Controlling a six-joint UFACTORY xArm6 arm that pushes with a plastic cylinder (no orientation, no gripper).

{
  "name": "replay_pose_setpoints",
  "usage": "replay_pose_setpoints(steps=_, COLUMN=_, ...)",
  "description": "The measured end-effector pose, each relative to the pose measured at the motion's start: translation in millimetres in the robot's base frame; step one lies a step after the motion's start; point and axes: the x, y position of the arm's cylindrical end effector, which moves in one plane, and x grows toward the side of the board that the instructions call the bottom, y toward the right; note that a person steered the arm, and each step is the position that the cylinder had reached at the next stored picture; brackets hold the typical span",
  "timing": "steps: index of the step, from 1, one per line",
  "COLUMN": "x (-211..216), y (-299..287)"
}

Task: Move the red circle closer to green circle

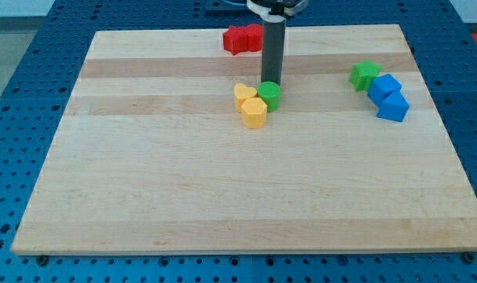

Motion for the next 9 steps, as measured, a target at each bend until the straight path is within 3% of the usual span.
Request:
replay_pose_setpoints(steps=2, x=-47.1, y=54.6)
replay_pose_setpoints(steps=5, x=-149.7, y=49.8)
replay_pose_setpoints(steps=9, x=-145.9, y=-12.8)
